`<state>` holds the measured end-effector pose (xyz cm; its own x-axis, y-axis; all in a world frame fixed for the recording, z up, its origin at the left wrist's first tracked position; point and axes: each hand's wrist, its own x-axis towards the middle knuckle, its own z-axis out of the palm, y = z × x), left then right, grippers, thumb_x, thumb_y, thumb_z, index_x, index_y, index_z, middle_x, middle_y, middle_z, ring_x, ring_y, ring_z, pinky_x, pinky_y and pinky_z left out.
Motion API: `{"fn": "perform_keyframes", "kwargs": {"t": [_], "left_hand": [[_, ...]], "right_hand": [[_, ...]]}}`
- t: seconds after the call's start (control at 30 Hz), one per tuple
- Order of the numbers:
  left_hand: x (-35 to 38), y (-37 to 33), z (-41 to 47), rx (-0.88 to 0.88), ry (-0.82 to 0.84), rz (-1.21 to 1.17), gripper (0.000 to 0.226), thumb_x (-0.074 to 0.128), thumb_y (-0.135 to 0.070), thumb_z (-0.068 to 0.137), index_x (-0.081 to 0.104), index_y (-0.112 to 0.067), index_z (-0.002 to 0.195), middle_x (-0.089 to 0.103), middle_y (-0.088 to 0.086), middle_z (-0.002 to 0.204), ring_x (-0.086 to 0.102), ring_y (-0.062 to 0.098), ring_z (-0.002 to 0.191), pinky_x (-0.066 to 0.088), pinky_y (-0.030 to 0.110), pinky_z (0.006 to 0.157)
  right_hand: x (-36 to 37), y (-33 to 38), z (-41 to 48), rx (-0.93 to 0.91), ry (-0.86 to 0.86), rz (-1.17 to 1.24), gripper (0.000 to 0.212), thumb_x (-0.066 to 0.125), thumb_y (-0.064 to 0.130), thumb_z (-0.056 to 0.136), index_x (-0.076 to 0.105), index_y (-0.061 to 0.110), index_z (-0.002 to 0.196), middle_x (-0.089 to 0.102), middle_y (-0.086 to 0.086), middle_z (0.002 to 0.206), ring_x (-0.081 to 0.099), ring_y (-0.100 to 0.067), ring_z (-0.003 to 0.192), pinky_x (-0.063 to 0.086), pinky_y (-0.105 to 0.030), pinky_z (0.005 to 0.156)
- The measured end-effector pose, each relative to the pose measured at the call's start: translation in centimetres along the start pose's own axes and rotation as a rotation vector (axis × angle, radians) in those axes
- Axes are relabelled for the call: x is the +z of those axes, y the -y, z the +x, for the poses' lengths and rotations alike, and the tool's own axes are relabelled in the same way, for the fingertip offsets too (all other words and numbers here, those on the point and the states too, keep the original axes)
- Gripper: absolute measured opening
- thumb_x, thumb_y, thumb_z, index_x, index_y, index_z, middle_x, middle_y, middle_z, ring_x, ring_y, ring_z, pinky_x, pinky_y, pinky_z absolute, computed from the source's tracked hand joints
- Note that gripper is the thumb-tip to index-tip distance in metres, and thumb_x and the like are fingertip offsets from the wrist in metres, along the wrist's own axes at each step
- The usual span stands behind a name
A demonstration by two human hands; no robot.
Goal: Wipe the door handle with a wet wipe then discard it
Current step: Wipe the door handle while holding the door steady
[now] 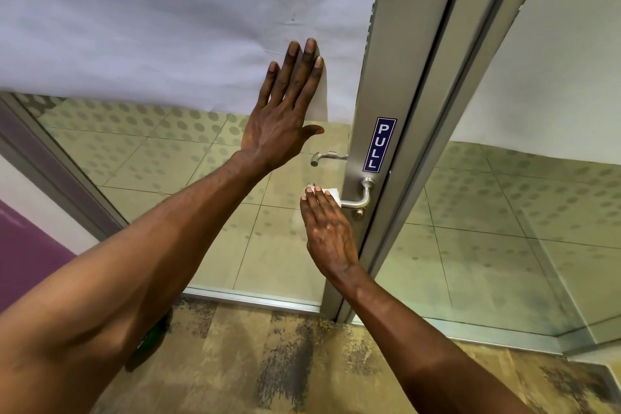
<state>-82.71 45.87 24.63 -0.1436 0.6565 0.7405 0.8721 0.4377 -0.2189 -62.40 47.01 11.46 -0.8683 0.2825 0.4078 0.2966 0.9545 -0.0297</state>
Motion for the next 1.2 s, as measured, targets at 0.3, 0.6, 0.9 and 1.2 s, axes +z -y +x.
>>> {"fn": "perform_keyframes", "kwargs": {"t": [0.3,0.6,0.9,1.2], "left_hand": [[-0.7,-0.4,0.0,-0.017,0.038,-0.026,0.121,0.061,-0.073,0.094,-0.005,-0.012,0.176,-0.035,0.001,0.176,-0.034,0.025,0.163,-0.022,0.04,0.136],[-1.3,-0.9,-0.1,-0.033,0.046,-0.018,0.125,0.07,-0.067,0.092,-0.003,-0.011,0.176,-0.034,0.001,0.176,-0.032,0.026,0.164,-0.022,0.04,0.136],[-1.6,-1.1,-0.1,-0.037,0.05,-0.012,0.125,0.072,-0.067,0.092,-0.002,-0.011,0.176,-0.036,0.001,0.175,-0.03,0.025,0.163,-0.017,0.043,0.137],[-1.9,-1.1,-0.2,-0.031,0.065,-0.012,0.125,0.074,-0.064,0.092,-0.002,-0.01,0.176,-0.026,0.004,0.179,-0.035,0.026,0.162,-0.019,0.041,0.136]], "right_hand": [[-0.6,-2.6,-3.8,0.158,-0.106,0.048,0.079,0.061,-0.019,0.078,0.042,-0.005,0.153,0.043,-0.025,0.16,0.039,-0.04,0.151,0.038,-0.054,0.121],[-1.4,-4.7,-2.6,0.663,-0.333,0.514,0.046,0.056,-0.006,0.099,0.061,0.006,0.143,0.067,-0.015,0.14,0.071,-0.031,0.12,0.06,-0.035,0.101],[-1.5,-2.8,-1.3,1.134,-0.566,1.258,0.03,0.061,-0.006,0.098,0.076,0.01,0.119,0.08,-0.009,0.104,0.077,-0.032,0.103,0.061,-0.053,0.096],[-2.9,0.3,-1.6,1.219,-0.529,1.595,0.029,0.064,-0.01,0.096,0.073,-0.001,0.121,0.079,-0.015,0.108,0.077,-0.026,0.096,0.063,-0.026,0.073]]}}
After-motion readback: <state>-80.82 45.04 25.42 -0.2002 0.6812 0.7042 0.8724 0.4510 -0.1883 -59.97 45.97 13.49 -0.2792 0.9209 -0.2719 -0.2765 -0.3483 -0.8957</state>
